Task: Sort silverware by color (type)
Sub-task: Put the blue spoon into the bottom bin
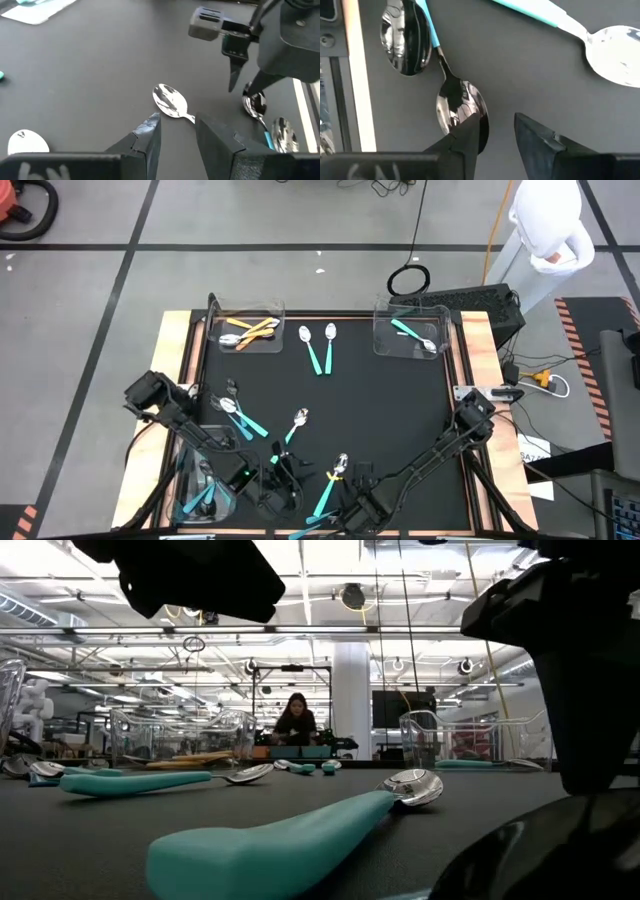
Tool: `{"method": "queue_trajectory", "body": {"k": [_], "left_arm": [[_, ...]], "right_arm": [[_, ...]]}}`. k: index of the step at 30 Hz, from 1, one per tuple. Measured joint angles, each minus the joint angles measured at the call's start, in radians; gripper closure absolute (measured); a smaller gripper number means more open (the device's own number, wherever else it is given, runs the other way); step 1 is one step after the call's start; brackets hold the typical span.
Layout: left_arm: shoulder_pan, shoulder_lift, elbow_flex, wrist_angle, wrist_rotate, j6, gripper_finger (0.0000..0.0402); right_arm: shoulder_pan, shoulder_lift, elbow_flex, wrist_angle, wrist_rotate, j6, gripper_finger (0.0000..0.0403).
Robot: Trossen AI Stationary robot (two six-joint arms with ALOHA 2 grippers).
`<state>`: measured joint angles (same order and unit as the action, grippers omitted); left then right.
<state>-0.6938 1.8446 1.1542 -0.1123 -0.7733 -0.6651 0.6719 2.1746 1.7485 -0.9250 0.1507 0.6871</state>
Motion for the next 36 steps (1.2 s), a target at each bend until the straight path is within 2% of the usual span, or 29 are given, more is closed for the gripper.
{"method": "queue_trajectory", "body": {"k": [4,14,19,24,26,30,36], "left_arm": [[0.011,0.0,0.0,0.0,0.04,-0.001,0.0278],[0.012,0.0,0.0,-0.001,0.04,-0.001,0.0278],[0.018,0.0,0.0,-0.002,0.032,-0.001,0.0278],[0.037,0.0,0.0,-0.002,0.029,-0.002,0.0278],[0.043,-0.001,0.0,-0.002,0.029,-0.002,0.0278],[0.046,-0.001,0.0,-0.002,0.029,-0.002,0.0278],[0.047,-0.001,0.001,-0.012,0.028,-0.002,0.0278]], "right_arm": [[-0.005,0.012,0.0,0.011,-0.048,-0.001,0.0282],[-0.022,0.058,0.004,0.031,-0.098,0.041,0.029],[-0.03,0.059,0.003,-0.003,0.042,0.14,0.0322],[-0.069,0.066,0.0,-0.094,0.258,0.218,0.0342],[-0.078,0.065,-0.003,-0.132,0.314,0.238,0.0345],[-0.083,0.046,-0.003,-0.182,0.344,0.213,0.0342],[-0.071,-0.005,-0.003,-0.174,0.322,0.104,0.0327]]}}
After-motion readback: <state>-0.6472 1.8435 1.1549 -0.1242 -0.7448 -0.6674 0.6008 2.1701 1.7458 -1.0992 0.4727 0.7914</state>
